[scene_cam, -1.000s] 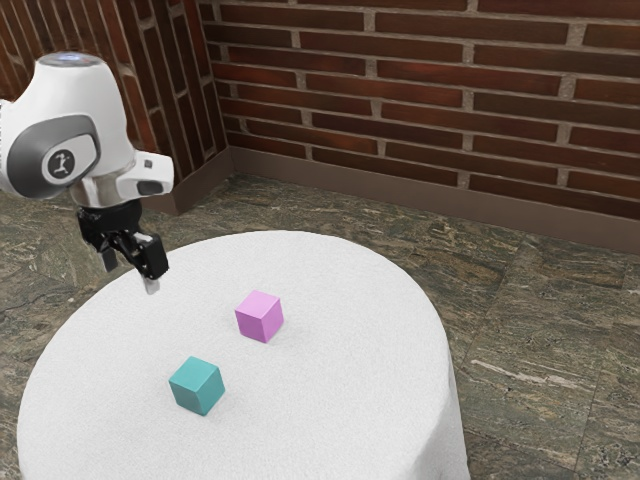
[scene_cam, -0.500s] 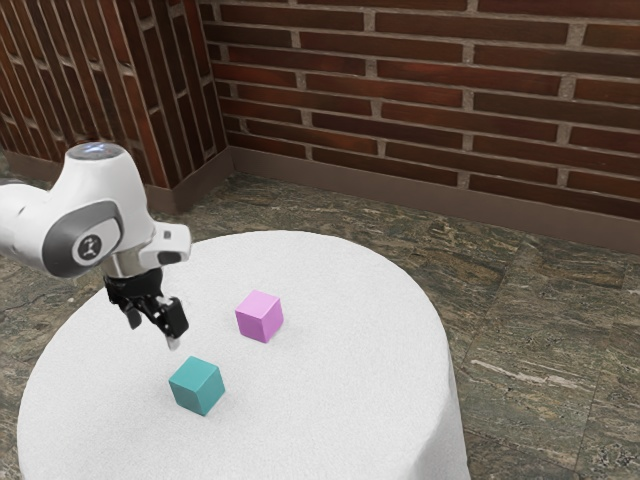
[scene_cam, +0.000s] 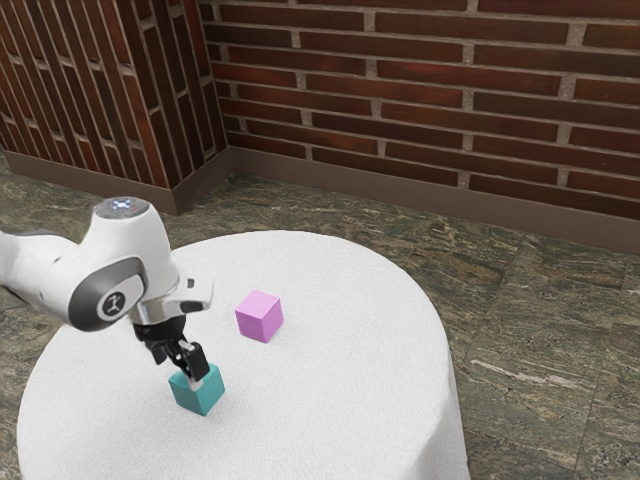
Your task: Pick up the blue block with one arm, and put the blue block on the pink block with one arm
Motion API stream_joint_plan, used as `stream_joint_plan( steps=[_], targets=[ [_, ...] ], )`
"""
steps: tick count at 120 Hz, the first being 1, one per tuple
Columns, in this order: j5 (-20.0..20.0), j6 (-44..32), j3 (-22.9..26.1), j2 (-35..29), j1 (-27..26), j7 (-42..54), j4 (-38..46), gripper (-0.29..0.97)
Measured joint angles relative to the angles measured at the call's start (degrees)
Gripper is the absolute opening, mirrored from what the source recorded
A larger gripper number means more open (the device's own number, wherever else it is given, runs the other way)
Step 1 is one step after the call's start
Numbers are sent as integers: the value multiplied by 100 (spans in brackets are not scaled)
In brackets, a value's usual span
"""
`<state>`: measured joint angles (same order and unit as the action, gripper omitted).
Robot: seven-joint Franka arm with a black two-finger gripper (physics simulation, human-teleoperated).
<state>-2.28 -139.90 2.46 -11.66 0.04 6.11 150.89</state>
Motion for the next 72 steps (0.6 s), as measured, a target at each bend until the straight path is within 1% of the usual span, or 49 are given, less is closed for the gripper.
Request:
stream_joint_plan(
  steps=[19,42,72],
  targets=[
    [40,-106,-5,373,4,1,-250,68],
    [167,-209,-15,604,4,-5,-269,68],
    [195,-397,-13,1060,-24,-7,-320,68]
  ],
)
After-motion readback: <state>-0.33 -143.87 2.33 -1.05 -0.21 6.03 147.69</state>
